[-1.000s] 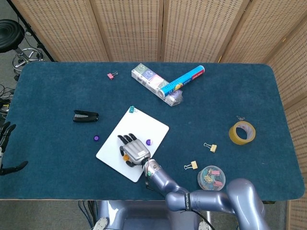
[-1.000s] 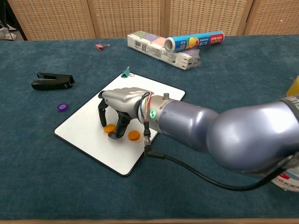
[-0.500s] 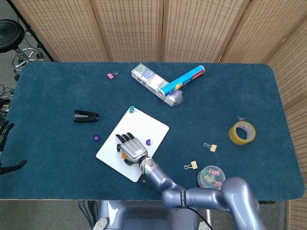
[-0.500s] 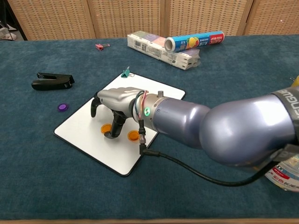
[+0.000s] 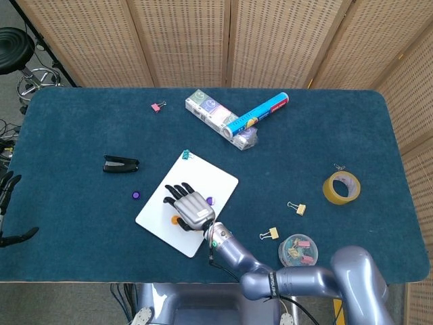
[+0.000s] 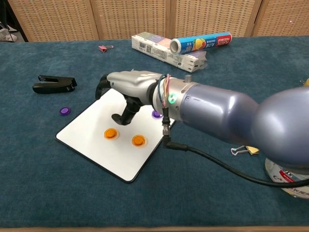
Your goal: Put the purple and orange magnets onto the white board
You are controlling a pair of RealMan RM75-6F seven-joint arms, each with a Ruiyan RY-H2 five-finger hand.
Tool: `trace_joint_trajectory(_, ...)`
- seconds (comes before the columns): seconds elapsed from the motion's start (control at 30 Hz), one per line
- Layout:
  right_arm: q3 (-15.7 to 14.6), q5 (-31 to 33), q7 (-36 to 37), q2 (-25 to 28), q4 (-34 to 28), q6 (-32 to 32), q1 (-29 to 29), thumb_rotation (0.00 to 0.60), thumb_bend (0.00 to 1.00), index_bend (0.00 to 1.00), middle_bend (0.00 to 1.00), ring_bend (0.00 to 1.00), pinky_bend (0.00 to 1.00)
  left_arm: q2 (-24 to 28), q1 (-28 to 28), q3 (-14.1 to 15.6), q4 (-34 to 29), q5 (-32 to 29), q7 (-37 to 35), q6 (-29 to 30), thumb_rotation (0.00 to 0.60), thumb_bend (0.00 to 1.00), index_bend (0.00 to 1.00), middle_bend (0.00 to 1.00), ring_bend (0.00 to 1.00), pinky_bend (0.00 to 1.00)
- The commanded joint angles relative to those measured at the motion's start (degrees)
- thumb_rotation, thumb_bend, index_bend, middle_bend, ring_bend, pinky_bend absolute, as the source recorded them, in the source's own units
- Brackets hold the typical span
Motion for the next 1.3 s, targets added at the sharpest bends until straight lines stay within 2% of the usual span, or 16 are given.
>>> trace_joint_trajectory(0.03,-2.5,-4.2,0.8,5.4,-5.5,4.2,-3.7,0.6,0.52,0.2,0.0,0.0,0.0,-0.1,-0.2,0.0,0.1,-0.2,0.1,-0.4,0.6,0.01,0.0,0.0,0.0,0.0)
trace_joint_trajectory(0.17,-4.8,-9.2,3.3,10.6,-9.6,7.0,-7.2,0.6,0.51,0.19,0.0,0.0,0.0,-0.5,-0.4,-0.1,0.2,-0.4,0.6,-0.6,0.6,0.01,0.0,0.0,0.0,0.0)
trace_joint_trajectory(0.37,-8.9,-22.3,13.6,19.8,-11.1,13.5,-14.1,0.6,0.49,0.11,0.0,0.0,0.0,-2.2,-1.1,-0.2,0.9,-1.4,2.7,-1.8,0.6,0.01,0.0,0.0,0.0,0.0)
trace_joint_trajectory(0.47,-10.4,-26.1,17.2,23.4,-10.4,16.1,-16.7,0.6,0.36,0.09,0.0,0.0,0.0,-3.2,-1.6,-0.6,1.5,-1.9,3.7,-2.3,0.6,0.01,0.0,0.0,0.0,0.0)
trace_joint_trajectory(0.57,-11.9,-28.5,20.8,26.9,-9.9,17.3,-18.9,0.6,0.14,0.07,0.0,0.0,0.0,-4.0,-2.2,-0.9,1.9,-2.6,4.5,-3.1,0.6,0.01,0.0,0.0,0.0,0.0)
trace_joint_trajectory(0.63,-12.7,-29.4,23.2,28.9,-9.7,17.9,-20.3,0.6,0.08,0.06,0.0,0.0,0.0,-4.4,-2.7,-1.0,2.2,-2.9,5.0,-3.8,0.6,0.02,0.0,0.0,0.0,0.0)
trace_joint_trajectory(0.8,-14.7,-32.0,27.5,32.8,-7.3,21.2,-24.3,0.6,0.06,0.06,0.0,0.0,0.0,-5.6,-4.4,-0.8,3.2,-3.1,7.4,-6.5,0.6,0.01,0.0,0.0,0.0,0.0)
trace_joint_trajectory(1.13,-17.6,-32.1,33.6,36.8,3.1,29.5,-35.0,0.6,0.05,0.04,0.0,0.0,0.0,-9.9,-11.6,-2.3,6.5,-5.8,15.3,-16.0,0.6,0.02,0.0,0.0,0.0,0.0)
trace_joint_trajectory(1.3,-18.2,-31.3,36.1,38.5,2.9,33.0,-39.9,0.6,0.04,0.05,0.0,0.0,0.0,-11.8,-15.4,-3.4,7.2,-8.7,18.3,-21.3,0.6,0.03,0.0,0.0,0.0,0.0)
